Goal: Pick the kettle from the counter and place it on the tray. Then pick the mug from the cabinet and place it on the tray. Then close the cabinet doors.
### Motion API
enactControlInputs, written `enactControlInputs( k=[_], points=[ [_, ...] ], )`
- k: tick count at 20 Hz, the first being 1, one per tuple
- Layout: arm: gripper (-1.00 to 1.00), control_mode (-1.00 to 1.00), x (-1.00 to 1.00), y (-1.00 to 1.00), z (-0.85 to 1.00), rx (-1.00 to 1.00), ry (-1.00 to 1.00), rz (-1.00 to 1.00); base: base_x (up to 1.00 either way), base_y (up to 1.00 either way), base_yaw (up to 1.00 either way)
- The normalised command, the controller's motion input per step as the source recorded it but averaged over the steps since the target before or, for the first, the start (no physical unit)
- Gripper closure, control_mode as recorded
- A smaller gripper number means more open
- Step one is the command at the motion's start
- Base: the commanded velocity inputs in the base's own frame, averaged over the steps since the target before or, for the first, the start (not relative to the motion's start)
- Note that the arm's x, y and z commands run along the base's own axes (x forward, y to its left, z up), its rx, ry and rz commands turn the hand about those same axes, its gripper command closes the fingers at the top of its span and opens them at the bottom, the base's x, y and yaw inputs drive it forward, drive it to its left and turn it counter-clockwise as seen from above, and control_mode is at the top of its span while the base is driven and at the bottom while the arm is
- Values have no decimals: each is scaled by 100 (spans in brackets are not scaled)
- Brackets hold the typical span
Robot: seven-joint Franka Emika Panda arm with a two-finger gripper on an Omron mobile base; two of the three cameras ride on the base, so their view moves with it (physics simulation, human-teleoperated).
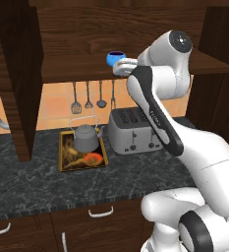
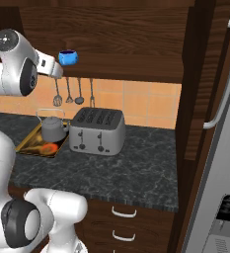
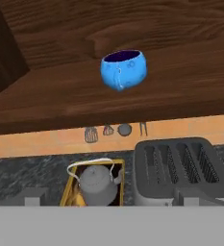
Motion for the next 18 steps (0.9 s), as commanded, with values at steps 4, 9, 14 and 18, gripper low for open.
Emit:
enactControlInputs(
  k=[4,9,14,18],
  points=[
    [-100,-100,49,-1,7,-17,-1,0,0,0,0],
    [-100,-100,57,-2,-2,-15,-2,0,0,0,0],
    [-100,-100,55,0,-1,-5,0,0,0,0,0],
    [-100,-100,53,0,0,0,0,0,0,0,0]
  ],
)
